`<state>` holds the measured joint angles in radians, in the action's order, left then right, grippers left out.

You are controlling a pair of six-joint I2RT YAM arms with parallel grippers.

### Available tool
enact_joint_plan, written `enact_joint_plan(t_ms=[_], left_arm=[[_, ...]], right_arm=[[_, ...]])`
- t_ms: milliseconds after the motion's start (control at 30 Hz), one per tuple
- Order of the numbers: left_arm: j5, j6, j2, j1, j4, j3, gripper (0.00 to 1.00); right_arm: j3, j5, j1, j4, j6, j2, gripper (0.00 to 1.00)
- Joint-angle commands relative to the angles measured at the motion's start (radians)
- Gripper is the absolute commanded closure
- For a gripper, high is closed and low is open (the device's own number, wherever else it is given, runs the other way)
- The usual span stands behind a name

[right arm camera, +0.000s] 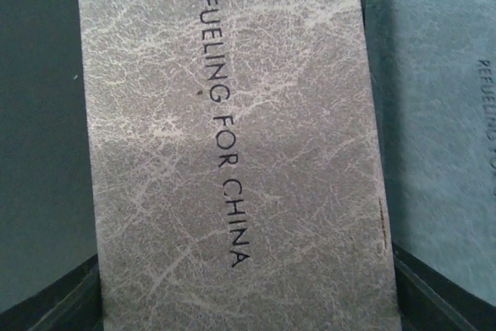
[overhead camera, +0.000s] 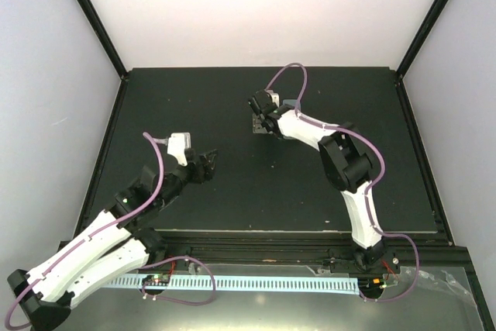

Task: Organize the sunglasses
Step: Place the sunglasses case at the center of the board, then reset both arms

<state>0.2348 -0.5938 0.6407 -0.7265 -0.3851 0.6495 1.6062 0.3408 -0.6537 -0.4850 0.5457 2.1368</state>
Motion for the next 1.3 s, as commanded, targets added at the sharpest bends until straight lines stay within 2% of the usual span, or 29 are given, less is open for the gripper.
enact_joint_plan(t_ms=[0, 333, 467, 600, 700, 767, 933, 1133, 1267], left_arm=[[0.016, 0.0, -0.008, 0.008, -0.028, -0.007, 0.17], [0.009, -0.008, 0.0, 0.007, -0.029, -0.007, 0.17], [0.002, -0.001, 0.005, 0.007, -0.028, -0.002, 0.16], [-0.004, 0.016, 0.001, 0.007, -0.037, 0.004, 0.13], [-0.012, 0.036, -0.012, 0.008, -0.049, 0.014, 0.08], [-0.018, 0.052, -0.025, 0.008, -0.057, 0.02, 0.01], [-0.019, 0.09, -0.056, 0.008, -0.107, 0.058, 0.01], [0.004, 0.125, -0.132, 0.007, -0.175, 0.103, 0.01], [0.015, 0.135, -0.22, 0.007, -0.196, 0.125, 0.01]], right_arm=[[0.123, 0.045, 0.003, -0.076, 0.03, 0.075, 0.35], [0.078, -0.011, 0.004, -0.083, 0.106, 0.089, 0.32], [0.058, -0.061, 0.003, -0.063, 0.089, 0.078, 0.17], [-0.024, -0.104, 0.003, 0.015, 0.065, -0.018, 0.05], [-0.095, -0.111, 0.005, 0.053, 0.045, -0.113, 0.02], [-0.156, -0.106, 0.008, 0.075, 0.036, -0.19, 0.01], [-0.396, -0.069, 0.009, 0.127, 0.021, -0.452, 0.01], [-0.705, 0.005, 0.009, 0.088, 0.003, -0.933, 0.0], [-0.793, 0.045, 0.008, -0.015, 0.003, -1.237, 0.0]])
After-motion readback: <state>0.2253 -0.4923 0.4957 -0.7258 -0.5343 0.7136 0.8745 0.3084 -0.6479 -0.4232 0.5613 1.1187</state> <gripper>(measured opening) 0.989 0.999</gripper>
